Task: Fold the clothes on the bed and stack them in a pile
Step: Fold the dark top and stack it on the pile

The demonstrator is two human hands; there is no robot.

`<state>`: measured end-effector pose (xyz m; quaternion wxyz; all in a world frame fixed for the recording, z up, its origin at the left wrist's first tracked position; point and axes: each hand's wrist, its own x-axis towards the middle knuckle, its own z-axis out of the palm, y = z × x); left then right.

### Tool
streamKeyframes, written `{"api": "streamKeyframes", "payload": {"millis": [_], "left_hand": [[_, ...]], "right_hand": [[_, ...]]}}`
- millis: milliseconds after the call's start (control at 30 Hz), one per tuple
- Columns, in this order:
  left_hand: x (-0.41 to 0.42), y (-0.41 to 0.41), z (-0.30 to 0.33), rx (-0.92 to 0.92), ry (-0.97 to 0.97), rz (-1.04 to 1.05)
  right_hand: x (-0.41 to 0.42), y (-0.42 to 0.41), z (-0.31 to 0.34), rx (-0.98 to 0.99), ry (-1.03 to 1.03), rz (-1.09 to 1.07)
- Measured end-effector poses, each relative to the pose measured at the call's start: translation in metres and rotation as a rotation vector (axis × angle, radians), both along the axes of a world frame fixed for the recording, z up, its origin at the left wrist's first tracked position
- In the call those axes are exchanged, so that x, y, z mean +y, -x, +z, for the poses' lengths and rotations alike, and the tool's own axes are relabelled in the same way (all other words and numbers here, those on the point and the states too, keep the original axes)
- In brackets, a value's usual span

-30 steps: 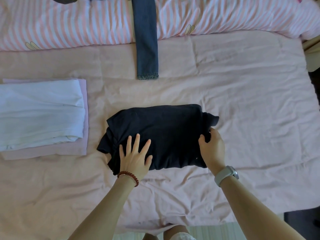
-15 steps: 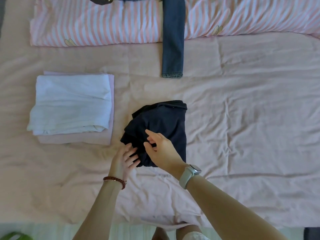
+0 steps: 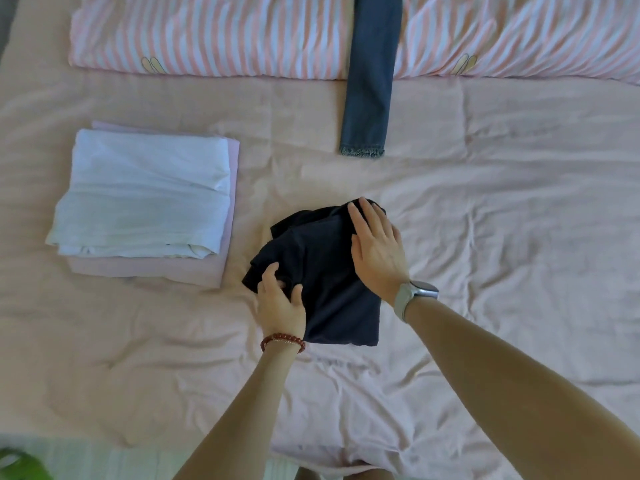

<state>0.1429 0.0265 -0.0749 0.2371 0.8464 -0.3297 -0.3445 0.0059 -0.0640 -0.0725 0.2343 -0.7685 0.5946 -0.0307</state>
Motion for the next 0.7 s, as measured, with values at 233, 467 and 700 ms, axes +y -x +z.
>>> {"api": "streamKeyframes", "payload": {"millis": [233, 467, 700], "left_hand": [[0.026, -0.026, 0.0, -0.081, 0.187, 0.083], [0.014, -0.014, 0.006, -0.621, 0.091, -0.572], [-0.002, -0.005, -0.026, -0.622, -0.068, -0.833]], "right_hand": [[-0.016, 0.01, 0.0, -0.122, 0.313, 0.063], [0.011, 0.023, -0.026, 0.204, -0.111, 0.342], [0.01, 0.025, -0.022, 0.12, 0.099, 0.267]]}}
